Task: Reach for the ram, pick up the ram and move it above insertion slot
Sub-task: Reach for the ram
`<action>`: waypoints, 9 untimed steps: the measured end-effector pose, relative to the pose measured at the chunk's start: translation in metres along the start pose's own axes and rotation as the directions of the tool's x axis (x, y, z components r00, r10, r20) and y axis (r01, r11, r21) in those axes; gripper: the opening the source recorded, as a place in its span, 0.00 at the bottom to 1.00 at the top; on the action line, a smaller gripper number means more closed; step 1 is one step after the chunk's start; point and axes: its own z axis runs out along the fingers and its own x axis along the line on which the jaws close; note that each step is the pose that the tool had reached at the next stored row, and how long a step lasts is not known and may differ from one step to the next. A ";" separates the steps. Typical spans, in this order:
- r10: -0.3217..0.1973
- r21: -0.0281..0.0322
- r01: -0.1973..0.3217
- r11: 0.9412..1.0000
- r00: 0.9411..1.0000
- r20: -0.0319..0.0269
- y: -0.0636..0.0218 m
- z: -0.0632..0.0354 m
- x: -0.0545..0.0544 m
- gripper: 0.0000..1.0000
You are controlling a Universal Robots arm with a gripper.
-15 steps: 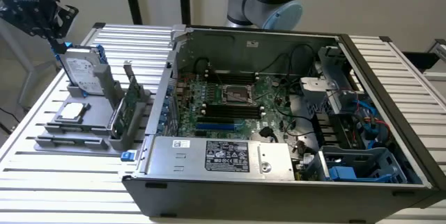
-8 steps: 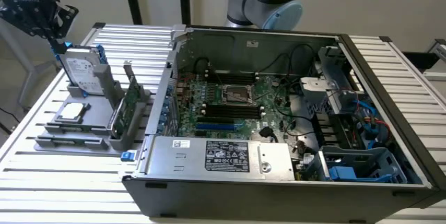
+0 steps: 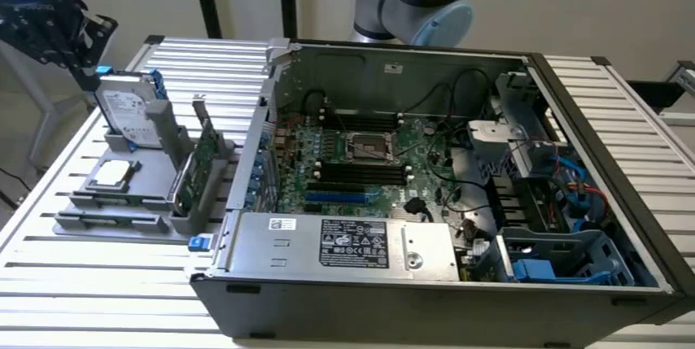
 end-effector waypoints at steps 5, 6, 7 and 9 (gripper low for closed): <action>0.000 0.000 0.000 1.000 1.000 0.000 -0.0226 0.0003 0.000 0.11; 0.000 0.000 0.000 1.000 1.000 0.000 -0.0273 0.0003 0.000 0.11; 0.000 0.000 0.000 1.000 1.000 0.000 -0.0318 0.0003 0.001 0.11; 0.000 0.000 0.000 1.000 1.000 0.000 -0.0408 0.0006 0.001 0.11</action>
